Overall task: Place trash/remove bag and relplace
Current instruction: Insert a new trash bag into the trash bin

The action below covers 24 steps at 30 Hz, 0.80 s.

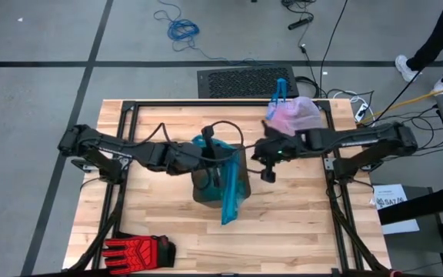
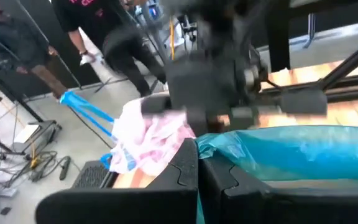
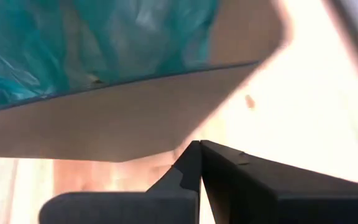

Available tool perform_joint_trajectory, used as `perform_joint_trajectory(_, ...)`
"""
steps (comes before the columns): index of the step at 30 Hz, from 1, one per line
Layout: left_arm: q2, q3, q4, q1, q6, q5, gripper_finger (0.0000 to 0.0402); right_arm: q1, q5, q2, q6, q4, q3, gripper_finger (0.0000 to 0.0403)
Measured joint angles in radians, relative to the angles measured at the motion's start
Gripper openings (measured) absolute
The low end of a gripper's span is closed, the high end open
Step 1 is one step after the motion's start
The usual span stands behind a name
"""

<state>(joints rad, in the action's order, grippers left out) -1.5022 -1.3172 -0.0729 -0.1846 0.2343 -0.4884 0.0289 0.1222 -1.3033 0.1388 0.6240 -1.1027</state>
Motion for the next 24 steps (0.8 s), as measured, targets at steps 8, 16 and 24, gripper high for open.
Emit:
perform_joint_trajectory(8,0.012,0.001,0.01,0.001,0.017,0.017,0.0,0.102,0.116,0.149,-0.047,-0.067,-0.001,0.0)
perform_joint_trajectory(16,0.063,-0.001,0.05,0.001,0.015,0.07,0.0,0.217,0.074,0.055,-0.186,-0.316,-0.001,0.0)
perform_joint_trajectory(24,0.07,-0.001,0.027,0.001,0.016,0.07,0.0,0.188,-0.03,-0.103,-0.254,-0.602,-0.001,0.0)
